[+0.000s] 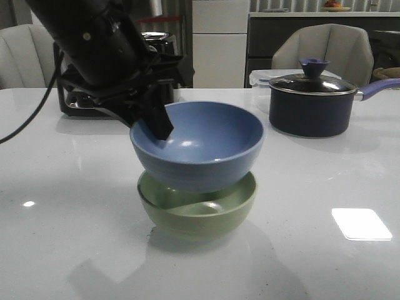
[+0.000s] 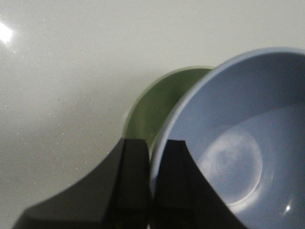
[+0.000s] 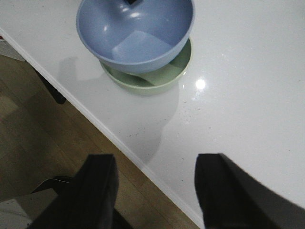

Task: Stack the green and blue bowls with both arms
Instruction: 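Lift the blue bowl with the left gripper and lower it into the green bowl, then open the left gripper and raise it away from the stacked bowls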

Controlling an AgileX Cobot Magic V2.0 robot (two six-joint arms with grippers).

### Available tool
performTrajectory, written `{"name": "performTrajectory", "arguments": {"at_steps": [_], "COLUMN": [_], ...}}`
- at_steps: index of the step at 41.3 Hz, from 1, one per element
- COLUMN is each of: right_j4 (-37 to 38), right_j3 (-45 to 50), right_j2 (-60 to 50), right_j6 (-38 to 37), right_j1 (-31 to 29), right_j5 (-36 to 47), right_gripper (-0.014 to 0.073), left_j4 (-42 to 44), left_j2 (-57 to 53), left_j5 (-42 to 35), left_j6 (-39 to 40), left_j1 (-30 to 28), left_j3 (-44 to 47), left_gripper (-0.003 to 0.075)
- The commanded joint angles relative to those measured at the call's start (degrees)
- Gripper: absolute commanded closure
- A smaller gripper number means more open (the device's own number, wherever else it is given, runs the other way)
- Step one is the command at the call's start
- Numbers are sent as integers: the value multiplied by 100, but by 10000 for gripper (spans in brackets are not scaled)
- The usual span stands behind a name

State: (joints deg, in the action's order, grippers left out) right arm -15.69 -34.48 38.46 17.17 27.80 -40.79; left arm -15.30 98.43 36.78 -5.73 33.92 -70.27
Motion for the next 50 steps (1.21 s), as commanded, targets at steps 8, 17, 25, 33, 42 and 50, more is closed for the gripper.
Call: {"name": "performTrajectory", "arguments": {"at_steps": [8,17,25,33,42,50], "right_j4": [-19,-19,-19,-19,-8,49], "right_j3": [-159,-159,-159,-159,-159,-159], "right_j2": [-26,-26,-26,-26,-26,-26], "right_j6": [32,32,32,32,32,32], "right_j1": [2,2,2,2,2,2], "right_j5": [399,392,392,382,352,352], "right_gripper": [116,116,116,116,116,116], "left_j4": [-125,-153,-153,249,827,1198], "left_j2": [163,201,188,-182,-1298,-2706], "left_j5": [-563,-592,-482,-151,101,195], "left_j6": [-10,-10,-10,-10,-10,-10], "left_j1": [40,40,40,40,40,40], "left_j3": [-176,-176,-190,-396,-188,555], "left_gripper": [626,449,262,264,264,264]}}
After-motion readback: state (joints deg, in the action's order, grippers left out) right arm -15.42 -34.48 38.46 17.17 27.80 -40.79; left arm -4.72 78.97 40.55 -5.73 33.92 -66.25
